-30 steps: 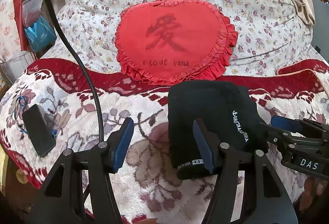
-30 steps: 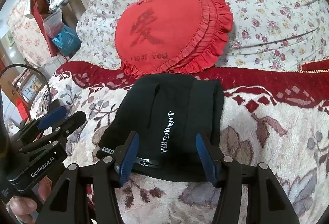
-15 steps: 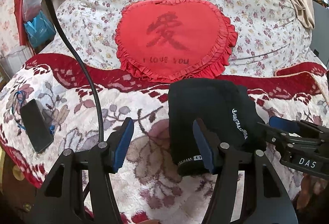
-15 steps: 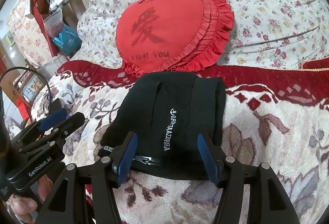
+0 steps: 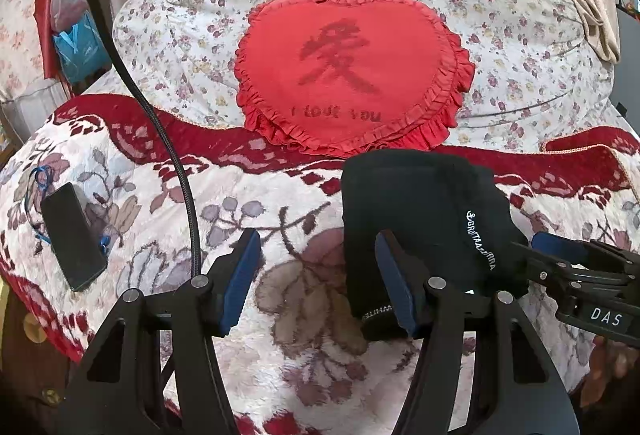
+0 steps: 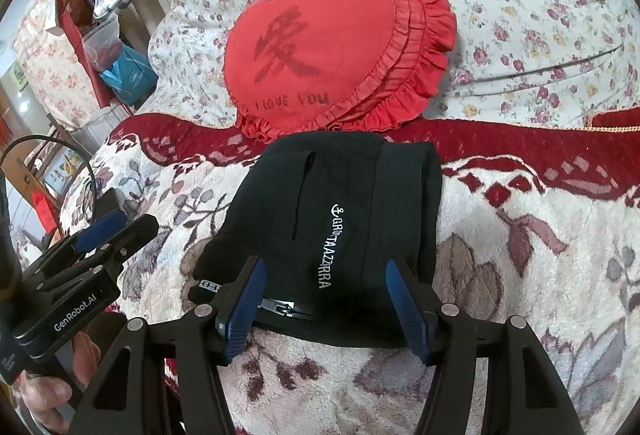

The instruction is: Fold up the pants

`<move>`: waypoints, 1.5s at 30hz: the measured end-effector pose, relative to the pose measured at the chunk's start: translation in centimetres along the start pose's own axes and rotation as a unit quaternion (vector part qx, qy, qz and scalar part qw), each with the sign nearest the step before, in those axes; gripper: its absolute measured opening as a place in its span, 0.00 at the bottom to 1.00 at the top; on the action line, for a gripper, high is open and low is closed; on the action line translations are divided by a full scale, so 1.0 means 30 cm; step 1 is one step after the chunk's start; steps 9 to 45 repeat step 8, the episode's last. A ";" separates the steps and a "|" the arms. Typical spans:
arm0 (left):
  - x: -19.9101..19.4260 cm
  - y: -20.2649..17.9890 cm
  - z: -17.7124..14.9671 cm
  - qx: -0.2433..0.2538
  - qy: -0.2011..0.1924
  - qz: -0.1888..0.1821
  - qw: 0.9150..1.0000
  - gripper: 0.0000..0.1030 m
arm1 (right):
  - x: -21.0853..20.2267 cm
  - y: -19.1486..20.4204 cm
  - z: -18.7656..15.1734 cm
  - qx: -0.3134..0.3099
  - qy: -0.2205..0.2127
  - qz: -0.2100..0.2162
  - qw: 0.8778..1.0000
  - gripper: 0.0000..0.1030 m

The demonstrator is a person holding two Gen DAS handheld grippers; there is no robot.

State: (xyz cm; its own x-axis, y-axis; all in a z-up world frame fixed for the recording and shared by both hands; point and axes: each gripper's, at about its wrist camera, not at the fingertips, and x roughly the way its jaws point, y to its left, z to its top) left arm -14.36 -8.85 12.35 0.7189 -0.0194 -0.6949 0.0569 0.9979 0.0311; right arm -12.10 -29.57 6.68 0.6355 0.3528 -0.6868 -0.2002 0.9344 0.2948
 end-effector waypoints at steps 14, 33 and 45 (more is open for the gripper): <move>0.025 0.047 0.000 -0.021 0.003 -0.002 1.000 0.58 | -0.004 -0.022 0.005 0.001 -0.003 -0.005 1.000 0.59; 0.025 0.047 0.000 -0.021 0.003 -0.002 1.000 0.58 | -0.004 -0.022 0.005 0.001 -0.003 -0.005 1.000 0.59; 0.025 0.047 0.000 -0.021 0.003 -0.002 1.000 0.58 | -0.004 -0.022 0.005 0.001 -0.003 -0.005 1.000 0.59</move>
